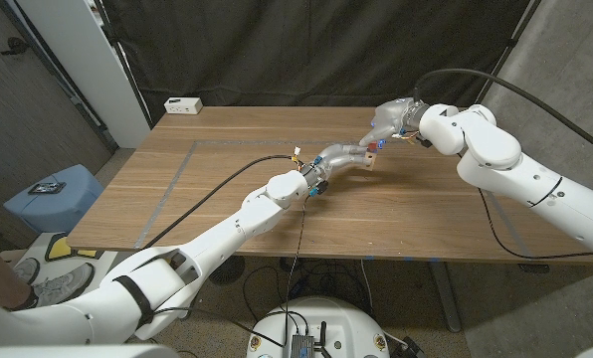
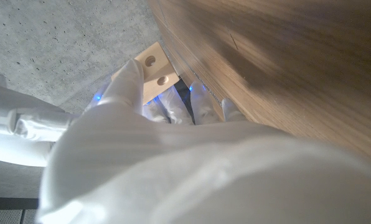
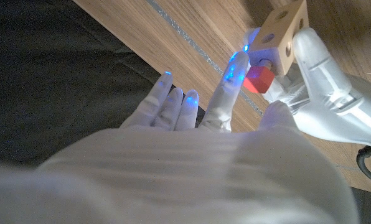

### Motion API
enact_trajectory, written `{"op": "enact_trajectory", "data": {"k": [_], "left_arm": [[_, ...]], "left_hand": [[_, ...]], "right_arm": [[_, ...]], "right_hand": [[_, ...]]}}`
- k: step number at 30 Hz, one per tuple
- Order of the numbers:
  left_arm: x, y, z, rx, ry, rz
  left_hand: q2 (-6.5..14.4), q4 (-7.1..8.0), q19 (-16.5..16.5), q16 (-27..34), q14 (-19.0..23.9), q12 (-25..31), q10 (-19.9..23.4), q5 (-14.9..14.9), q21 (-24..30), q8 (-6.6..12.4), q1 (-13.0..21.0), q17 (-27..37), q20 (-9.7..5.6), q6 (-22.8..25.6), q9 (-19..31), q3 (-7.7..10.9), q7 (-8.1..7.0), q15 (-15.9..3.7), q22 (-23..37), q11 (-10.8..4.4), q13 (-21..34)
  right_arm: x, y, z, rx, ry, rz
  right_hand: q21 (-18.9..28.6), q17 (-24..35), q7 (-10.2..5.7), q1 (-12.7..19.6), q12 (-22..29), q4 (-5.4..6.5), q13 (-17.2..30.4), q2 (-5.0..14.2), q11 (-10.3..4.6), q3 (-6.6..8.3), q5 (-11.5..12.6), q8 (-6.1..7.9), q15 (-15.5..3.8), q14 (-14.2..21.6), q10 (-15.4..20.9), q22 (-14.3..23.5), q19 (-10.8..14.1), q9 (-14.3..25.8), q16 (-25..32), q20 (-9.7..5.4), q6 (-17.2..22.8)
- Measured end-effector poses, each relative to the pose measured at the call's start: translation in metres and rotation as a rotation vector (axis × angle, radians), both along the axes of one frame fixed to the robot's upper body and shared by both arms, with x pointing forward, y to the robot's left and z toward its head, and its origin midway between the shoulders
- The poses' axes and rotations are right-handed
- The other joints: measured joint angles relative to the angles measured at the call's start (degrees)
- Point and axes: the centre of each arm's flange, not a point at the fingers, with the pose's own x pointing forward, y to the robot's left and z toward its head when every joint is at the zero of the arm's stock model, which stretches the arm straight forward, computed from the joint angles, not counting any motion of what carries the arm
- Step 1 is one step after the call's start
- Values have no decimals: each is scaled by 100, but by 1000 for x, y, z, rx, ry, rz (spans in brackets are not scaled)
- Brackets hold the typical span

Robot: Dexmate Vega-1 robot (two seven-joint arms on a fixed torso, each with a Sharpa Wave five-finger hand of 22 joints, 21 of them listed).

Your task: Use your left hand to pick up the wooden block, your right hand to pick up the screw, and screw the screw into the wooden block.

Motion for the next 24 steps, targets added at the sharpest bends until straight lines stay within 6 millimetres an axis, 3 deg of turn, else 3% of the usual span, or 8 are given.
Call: {"op": "enact_trajectory", "data": {"k": [9, 15, 24], "left_arm": [[-1, 0, 0, 0, -2, -1], [-1, 0, 0, 1, -3, -2], [-2, 1, -1, 2, -3, -2]], "left_hand": [[16, -15, 0, 0, 0, 0, -8, 0, 0, 23, 16, 0, 0, -1, 3, 15, 1, 0, 0, 6, 0], [16, -15, 5, 0, 0, 0, -9, 0, 0, 22, 16, 0, -5, -1, 3, 15, 2, 0, 0, 6, 0], [16, -15, 31, 0, 0, 0, -8, -6, 0, 17, 16, 0, -31, -11, 3, 15, 11, 0, 0, 4, 0]], "right_arm": [[-3, -1, 0, 4, -2, -20], [-7, -5, 1, 12, 5, -36], [-13, -13, 4, 48, 1, -60]], "right_hand": [[-43, 16, 93, -329, -89, 131, 0, -135, 83, -217, 86, -215, -7, 8, -22, 0, -32, 0, -79, 31, -263], [-65, 16, 163, -627, -170, 278, 1, -108, 176, -365, 178, -423, 6, -72, -160, 0, -104, 17, -134, 104, -664], [-65, 16, 208, -757, -214, 350, 1, -50, 370, -437, 274, -623, 22, -152, -289, 0, -156, 165, -196, 155, -1280]]}}
